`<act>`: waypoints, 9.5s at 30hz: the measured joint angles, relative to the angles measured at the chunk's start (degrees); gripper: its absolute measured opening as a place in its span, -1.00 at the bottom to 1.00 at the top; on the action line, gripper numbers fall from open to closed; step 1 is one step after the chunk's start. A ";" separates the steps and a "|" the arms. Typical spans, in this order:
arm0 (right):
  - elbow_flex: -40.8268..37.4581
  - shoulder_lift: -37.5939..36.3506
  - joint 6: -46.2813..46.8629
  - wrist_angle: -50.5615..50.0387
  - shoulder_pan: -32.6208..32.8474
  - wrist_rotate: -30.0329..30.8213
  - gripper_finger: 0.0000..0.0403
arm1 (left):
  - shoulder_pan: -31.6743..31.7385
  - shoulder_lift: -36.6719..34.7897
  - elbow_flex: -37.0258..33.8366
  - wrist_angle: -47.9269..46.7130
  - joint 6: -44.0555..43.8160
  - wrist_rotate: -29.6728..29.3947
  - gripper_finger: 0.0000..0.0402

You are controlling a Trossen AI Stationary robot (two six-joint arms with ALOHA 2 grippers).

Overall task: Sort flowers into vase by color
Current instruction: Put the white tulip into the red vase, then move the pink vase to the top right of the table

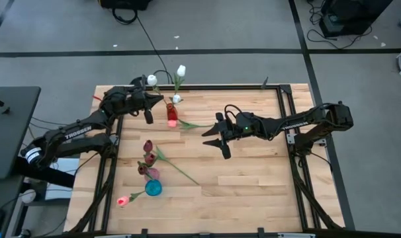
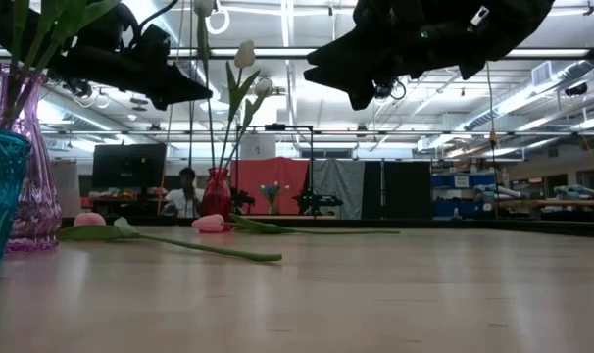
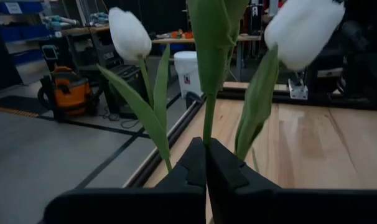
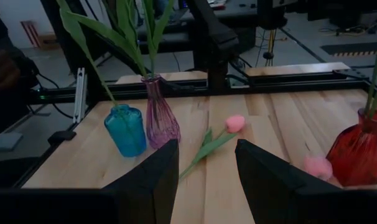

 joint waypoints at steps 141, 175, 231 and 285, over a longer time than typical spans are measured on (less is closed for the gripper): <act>35.06 32.88 0.11 -9.27 18.27 13.51 0.15 | -0.76 -18.41 51.56 -85.29 1.77 15.86 -0.27; 34.97 28.94 8.77 -8.88 7.76 7.04 0.07 | -17.92 -17.77 41.81 -95.45 15.30 17.39 -0.27; 35.95 35.41 2.23 -1.11 11.68 10.54 0.07 | -90.43 -17.51 17.61 -31.61 -2.19 -43.32 -0.27; 62.45 55.54 -1.37 -3.01 9.55 1.20 0.29 | -91.85 -17.79 8.84 -68.76 -50.30 -37.75 -0.27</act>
